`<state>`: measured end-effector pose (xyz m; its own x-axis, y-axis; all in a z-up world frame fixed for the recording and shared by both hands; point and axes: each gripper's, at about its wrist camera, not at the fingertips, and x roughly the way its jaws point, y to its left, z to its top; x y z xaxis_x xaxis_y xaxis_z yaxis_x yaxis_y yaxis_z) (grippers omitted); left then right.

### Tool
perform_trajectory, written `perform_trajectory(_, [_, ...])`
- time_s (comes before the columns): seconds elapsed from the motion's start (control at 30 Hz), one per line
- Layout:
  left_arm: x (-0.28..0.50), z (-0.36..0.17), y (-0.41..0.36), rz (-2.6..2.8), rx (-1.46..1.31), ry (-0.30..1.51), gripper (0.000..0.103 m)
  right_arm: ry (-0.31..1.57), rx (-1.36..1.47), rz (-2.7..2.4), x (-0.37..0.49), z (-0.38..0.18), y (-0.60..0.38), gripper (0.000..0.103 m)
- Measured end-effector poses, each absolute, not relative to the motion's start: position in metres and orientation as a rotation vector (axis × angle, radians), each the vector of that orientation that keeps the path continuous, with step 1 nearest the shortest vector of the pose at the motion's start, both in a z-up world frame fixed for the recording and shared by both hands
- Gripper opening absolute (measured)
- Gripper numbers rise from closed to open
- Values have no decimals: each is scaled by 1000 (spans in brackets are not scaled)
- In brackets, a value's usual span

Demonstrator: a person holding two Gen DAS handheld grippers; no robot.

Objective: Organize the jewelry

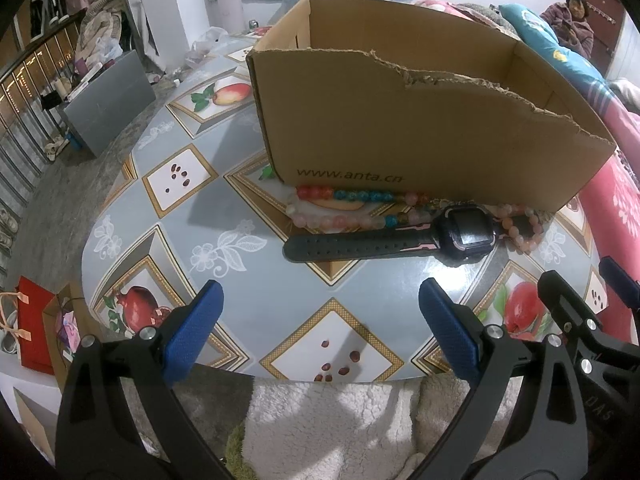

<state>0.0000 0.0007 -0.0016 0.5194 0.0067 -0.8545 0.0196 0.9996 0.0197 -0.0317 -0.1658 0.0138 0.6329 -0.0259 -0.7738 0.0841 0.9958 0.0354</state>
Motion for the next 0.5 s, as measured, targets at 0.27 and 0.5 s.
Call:
perform_trajectory(0.27, [0, -2, 1, -8, 28, 1024, 94, 886, 70, -58, -33, 16, -167, 98])
perform_trajectory(0.5, [0, -2, 1, -9, 29, 1023, 94, 885, 69, -58, -33, 16, -167, 98])
